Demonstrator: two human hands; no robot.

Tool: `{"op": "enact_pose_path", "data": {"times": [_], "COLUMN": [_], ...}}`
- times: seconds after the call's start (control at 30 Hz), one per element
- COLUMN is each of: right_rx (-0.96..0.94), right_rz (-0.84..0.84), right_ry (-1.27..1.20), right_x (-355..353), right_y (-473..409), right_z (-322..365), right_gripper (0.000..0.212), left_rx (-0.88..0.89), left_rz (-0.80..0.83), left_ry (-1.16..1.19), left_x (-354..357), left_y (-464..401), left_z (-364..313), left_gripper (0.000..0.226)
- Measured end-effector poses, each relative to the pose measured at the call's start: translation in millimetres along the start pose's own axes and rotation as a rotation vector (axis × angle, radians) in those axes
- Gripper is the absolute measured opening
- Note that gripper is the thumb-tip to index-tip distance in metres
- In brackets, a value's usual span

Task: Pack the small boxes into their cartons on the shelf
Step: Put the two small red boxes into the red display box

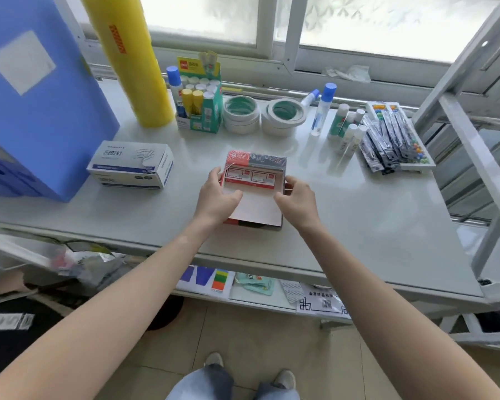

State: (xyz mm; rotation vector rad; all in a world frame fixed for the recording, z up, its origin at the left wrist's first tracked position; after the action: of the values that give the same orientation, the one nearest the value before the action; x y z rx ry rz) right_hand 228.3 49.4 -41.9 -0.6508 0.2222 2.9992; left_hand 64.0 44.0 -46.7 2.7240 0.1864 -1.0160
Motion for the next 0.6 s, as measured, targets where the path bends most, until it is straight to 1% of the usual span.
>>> {"op": "enact_pose_path", "data": {"times": [0.13,0.3,0.5,0.6], "right_rx": [0.015,0.017,0.040,0.057], "right_rz": [0.048,0.052,0.035,0.042], "right_ry": [0.024,0.040,0.058,0.071], "right_x": [36,63,71,73], "right_y": [-4,-5,-3,0], "right_z": [10,16,17,18], "right_gripper": [0.031,0.030,0.033,0.041], "left_rx": [-0.048,-0.047,0.039,0.103], "left_rz": [-0.009,0.006,0.069,0.082], "left_ry": [0.022,0.033,-0.009,-0.055], "left_x": [-23,-39,-46,-48], "left_y": [-6,-13,-17,-18], "left_z": [27,47,57,58], "left_gripper": [0.069,0.067,0.067,0.068]}}
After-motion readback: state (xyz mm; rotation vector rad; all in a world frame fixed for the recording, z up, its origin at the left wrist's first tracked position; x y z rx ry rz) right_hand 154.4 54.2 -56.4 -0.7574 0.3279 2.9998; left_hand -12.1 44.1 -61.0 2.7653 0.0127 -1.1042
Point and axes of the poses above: each hand's wrist, its own y-axis away from the middle knuckle, its own x-axis out of the palm, z = x × y, the point moved 4 cm from there along -y, towards the middle knuckle, and after that the axes turned 9 degrees about -y, right-handed, at the moved point
